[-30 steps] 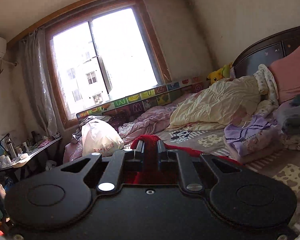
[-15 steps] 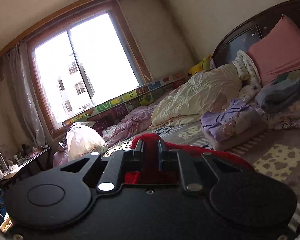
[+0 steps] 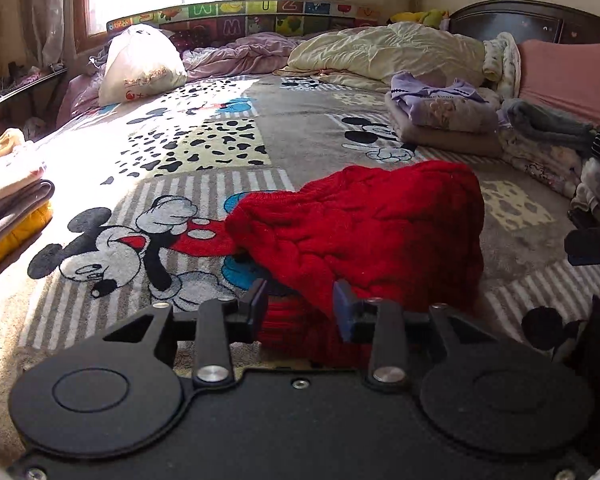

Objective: Fold clothes
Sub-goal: 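Lower the red sweater onto the blanket while the right gripper grasps it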

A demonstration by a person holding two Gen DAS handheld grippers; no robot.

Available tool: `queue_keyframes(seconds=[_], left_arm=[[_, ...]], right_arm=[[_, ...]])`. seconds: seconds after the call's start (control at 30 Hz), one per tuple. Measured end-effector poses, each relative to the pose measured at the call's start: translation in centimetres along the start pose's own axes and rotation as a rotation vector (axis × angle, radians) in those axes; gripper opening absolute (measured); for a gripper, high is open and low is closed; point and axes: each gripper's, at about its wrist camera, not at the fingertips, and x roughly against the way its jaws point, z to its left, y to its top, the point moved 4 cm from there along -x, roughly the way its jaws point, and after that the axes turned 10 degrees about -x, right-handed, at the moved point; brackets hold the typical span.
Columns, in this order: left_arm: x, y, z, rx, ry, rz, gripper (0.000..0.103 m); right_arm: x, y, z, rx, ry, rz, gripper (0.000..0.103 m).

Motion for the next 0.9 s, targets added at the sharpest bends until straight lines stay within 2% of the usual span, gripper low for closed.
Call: queue_keyframes(seconds=[0.13,0.27,0.37,0.5,0.6,0.73,0.9], left_arm=[[-0.8,0.4,2.5,0.158,-0.026,-0.005,0.054],[-2.7,0.8,4.2,0.294,-0.05,0.001,0.057],[-4.5,1.1,5.1,0.342,-0.05,0.006,0.059],[-6.8,1.2,6.5,0.415,-0.062,0.007,0.06],[-8.5,1.3,7.7,0.469,-0.076,0.0,0.06],[-11.2,1.3,9.2,0.524,-0.1,-0.009,0.061],[-13.9,0.0,10.2,0.582,-0.132,-0.001,0.061]], right_arm=[[-0.9,1.3,1.3,0.043,0.035,0.016,0.1],[-1.8,3.8,2.8,0.095,0.083,0.018,0.092],[-2.6,6.3,3.6,0.116,0.136,0.023,0.082],[-5.0,9.3,4.5,0.181,0.15,0.036,0.07],[-7.7,11.1,4.6,0.207,0.148,0.065,0.066],[-12.2,13.3,3.6,0.191,0.123,0.132,0.066],[-17.7,14.4,2.3,0.187,0.097,0.23,0.066]])
